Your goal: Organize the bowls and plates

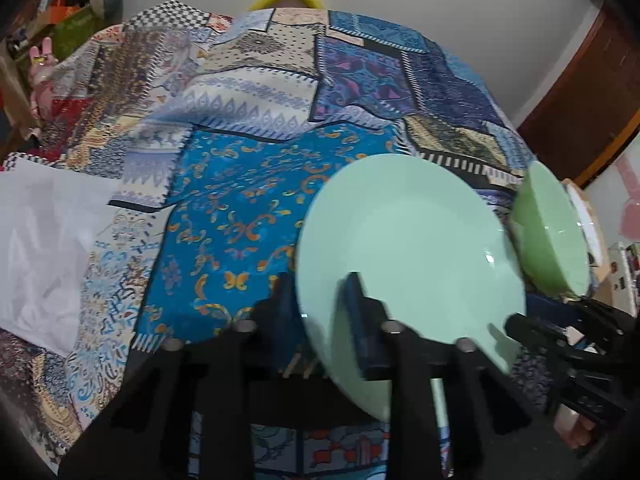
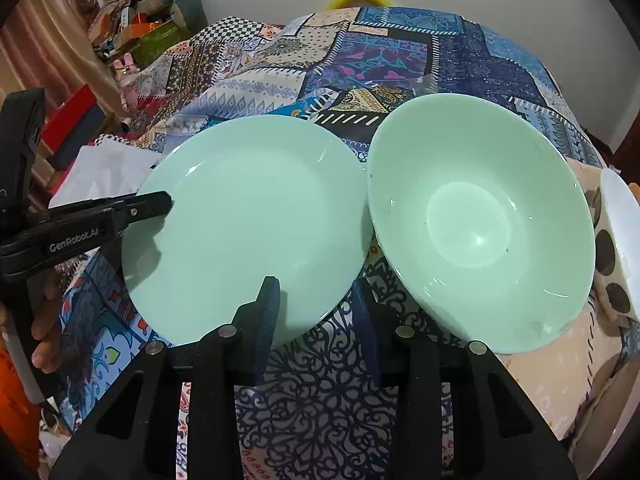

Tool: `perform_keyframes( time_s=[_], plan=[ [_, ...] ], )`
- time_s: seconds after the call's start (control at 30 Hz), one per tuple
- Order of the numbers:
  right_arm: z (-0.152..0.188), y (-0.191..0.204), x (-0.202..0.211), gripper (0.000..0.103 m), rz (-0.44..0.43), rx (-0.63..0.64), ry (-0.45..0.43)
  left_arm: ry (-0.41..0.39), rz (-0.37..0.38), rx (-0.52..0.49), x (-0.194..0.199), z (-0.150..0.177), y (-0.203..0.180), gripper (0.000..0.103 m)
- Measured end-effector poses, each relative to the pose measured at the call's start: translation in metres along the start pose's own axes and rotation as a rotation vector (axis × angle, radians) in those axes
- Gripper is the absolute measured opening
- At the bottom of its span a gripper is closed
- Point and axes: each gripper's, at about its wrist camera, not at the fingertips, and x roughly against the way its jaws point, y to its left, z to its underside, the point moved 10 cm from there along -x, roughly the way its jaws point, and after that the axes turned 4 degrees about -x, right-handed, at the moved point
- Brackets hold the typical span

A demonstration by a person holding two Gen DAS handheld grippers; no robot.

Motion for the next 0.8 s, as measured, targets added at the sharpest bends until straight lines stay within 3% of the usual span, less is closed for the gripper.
perform_keyframes(
  time_s=[0.17,0.2,0.23,0.27,0.3,0.4,0.47,0.57,0.7,0.8],
  plan=[
    [0.005,0.004,0.005,0.029,-0.06,-0.011,0.031,0.009,-0.003,-0.019,0.009,0.011,-0.001,0.021],
    [0.007,0.008,0.008,0.025,-0.071,-0.002,0.028,0.012,-0.003,-0.02,0.011,0.014,-0.001,0.021],
    [0.009,0.016,0.01,0.007,-0.123,0.007,0.038,0.017,-0.003,-0.022,0.013,0.018,-0.002,0.021],
    [0.014,0.027,0.012,0.007,-0.189,0.01,0.075,0.025,-0.002,-0.027,0.018,0.026,-0.003,0.021],
    [0.017,0.035,0.013,0.007,-0.199,0.023,0.089,0.029,0.0,-0.03,0.022,0.031,-0.003,0.021],
    [0.022,0.051,0.018,0.007,-0.115,0.126,0.045,0.049,0.046,-0.045,0.036,0.054,-0.015,0.021],
    [0.024,0.053,0.022,0.007,-0.124,0.117,0.038,0.062,0.073,-0.054,0.044,0.067,-0.027,0.022],
    [0.02,0.041,0.027,0.009,-0.1,0.085,0.016,0.056,0.045,-0.032,0.057,0.08,-0.033,0.022],
    [0.016,0.016,0.026,0.023,-0.048,0.063,0.018,0.047,-0.005,-0.029,0.065,0.085,-0.025,0.022],
    [0.014,0.006,0.019,0.024,-0.041,0.034,0.035,0.042,-0.025,-0.032,0.069,0.09,-0.015,0.019]
  ],
)
